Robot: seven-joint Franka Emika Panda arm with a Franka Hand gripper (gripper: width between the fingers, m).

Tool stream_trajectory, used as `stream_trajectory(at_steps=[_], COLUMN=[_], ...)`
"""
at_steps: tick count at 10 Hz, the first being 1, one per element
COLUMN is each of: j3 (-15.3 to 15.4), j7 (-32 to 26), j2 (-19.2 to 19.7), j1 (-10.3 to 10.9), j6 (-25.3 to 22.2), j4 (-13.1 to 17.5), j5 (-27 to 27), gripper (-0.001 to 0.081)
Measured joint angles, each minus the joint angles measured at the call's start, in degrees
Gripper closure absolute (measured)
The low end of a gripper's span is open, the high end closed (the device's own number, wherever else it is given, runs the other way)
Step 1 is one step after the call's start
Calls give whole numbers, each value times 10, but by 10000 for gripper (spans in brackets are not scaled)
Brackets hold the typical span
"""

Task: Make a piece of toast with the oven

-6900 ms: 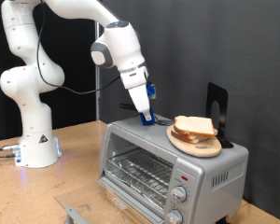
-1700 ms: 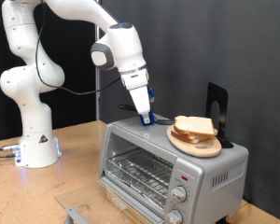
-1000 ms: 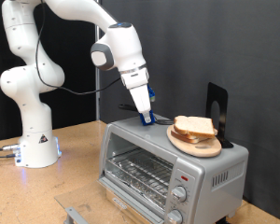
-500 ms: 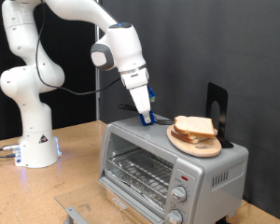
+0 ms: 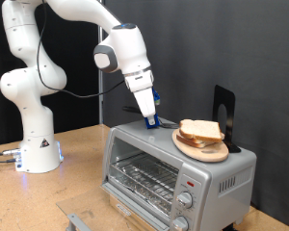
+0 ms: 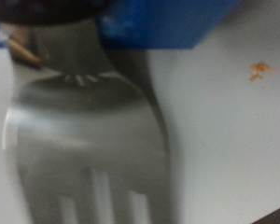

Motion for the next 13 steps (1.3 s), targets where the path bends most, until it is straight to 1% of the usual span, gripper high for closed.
stream_trajectory(at_steps=[1, 4, 6, 8, 9, 10, 11, 12, 13], j3=[0, 0, -1, -7, -13, -18, -17, -17, -22], j7=[0, 0, -11, -37, -46, -48, -47, -45, -42], j2=[0, 0, -3, -19, -33, -50, -49, -49, -53], j1=[0, 0, 4, 8, 8, 8, 7, 7, 4], j6=[0, -2, -2, -4, -16, -38, -33, -8, 28], j4=[0, 0, 1, 7, 12, 14, 12, 7, 0], j5=[0, 2, 26, 63, 70, 72, 71, 80, 97], gripper=[422, 418, 418, 418, 418, 418, 418, 418, 418])
